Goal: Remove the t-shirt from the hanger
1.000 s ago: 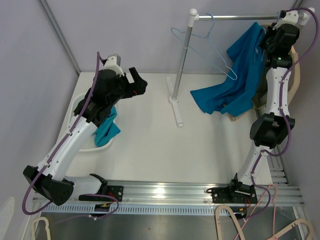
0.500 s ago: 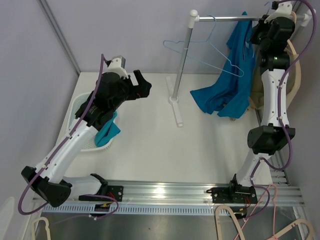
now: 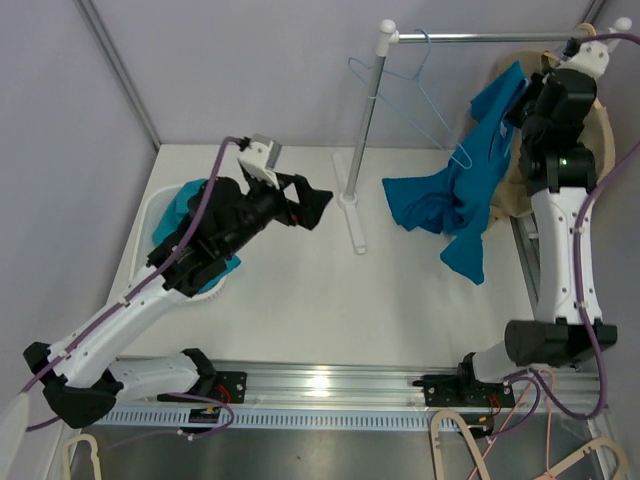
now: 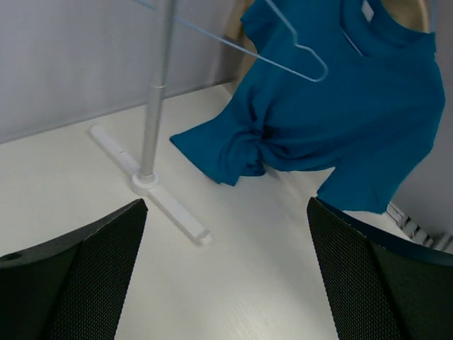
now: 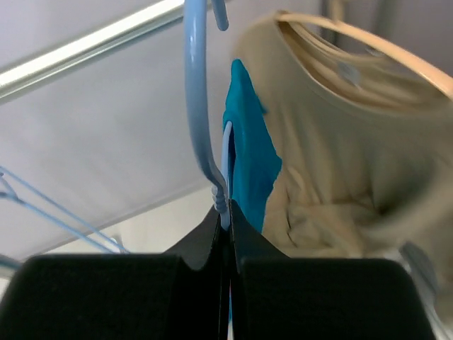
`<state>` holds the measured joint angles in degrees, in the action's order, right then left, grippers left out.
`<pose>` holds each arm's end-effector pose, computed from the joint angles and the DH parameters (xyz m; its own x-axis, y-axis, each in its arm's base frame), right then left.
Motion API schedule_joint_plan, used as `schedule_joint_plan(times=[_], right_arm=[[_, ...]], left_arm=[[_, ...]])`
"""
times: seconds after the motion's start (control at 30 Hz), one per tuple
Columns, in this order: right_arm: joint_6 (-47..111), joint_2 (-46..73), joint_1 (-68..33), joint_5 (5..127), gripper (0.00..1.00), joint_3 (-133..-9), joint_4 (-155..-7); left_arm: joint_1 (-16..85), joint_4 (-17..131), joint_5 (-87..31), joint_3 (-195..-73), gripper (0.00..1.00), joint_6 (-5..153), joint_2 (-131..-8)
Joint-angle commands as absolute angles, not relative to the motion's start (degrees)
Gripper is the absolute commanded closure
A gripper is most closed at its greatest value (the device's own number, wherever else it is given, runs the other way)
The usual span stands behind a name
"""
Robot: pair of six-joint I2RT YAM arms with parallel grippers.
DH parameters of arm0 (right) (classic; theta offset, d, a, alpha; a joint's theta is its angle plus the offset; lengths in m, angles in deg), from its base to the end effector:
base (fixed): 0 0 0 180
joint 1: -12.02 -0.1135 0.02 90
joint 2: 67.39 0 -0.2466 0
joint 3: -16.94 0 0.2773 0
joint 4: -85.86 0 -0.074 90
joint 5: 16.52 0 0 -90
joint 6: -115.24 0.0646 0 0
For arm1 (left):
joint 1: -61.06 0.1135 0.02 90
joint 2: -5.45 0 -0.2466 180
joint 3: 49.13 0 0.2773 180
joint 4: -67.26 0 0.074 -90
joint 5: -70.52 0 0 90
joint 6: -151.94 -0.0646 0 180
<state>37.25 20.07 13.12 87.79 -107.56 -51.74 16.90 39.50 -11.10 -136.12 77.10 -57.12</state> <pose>0.3660 -0.0230 0.5141 -0.0363 0.2024 -0.9786 0.2783 0.9426 0.1846 0.2193 -0.1999 0.4390 -0.1933 -0.1729 -0.9658 0.5536 0.7935 -0.2529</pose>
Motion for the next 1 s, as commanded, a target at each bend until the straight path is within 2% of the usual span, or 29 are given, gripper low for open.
schedule_joint_plan(times=[0.0, 0.13, 0.33, 0.4, 0.5, 0.63, 0.97], right_arm=[[44.2, 9.7, 12.3, 98.6, 1.00, -102.4, -50.7], [52.6, 6.3, 10.3, 105.6, 1.00, -98.1, -42.9], [64.5, 6.4, 9.3, 105.6, 1.00, -97.9, -34.2], [65.7, 6.4, 8.7, 105.6, 1.00, -98.5, -33.0], [65.9, 4.9, 7.4, 105.7, 1.00, -97.5, -32.8], [65.7, 2.8, 5.2, 105.3, 1.00, -96.6, -34.3], [65.2, 1.7, 2.3, 103.8, 1.00, -97.2, -35.6]], left_arm=[[11.2, 45.4, -12.0, -135.6, 0.01, 67.2, -56.4], [3.4, 48.1, -9.8, -133.6, 0.01, 64.3, -57.7], [-8.6, 67.7, -11.1, -120.3, 0.01, 51.9, -56.1], [-9.8, 73.3, -13.8, -115.9, 0.00, 50.6, -56.3], [-10.6, 75.5, -16.7, -114.5, 0.01, 51.7, -58.4], [-13.9, 85.7, -16.7, -112.8, 0.01, 49.6, -61.2], [-15.0, 87.3, -19.0, -124.8, 0.00, 51.5, -77.7]])
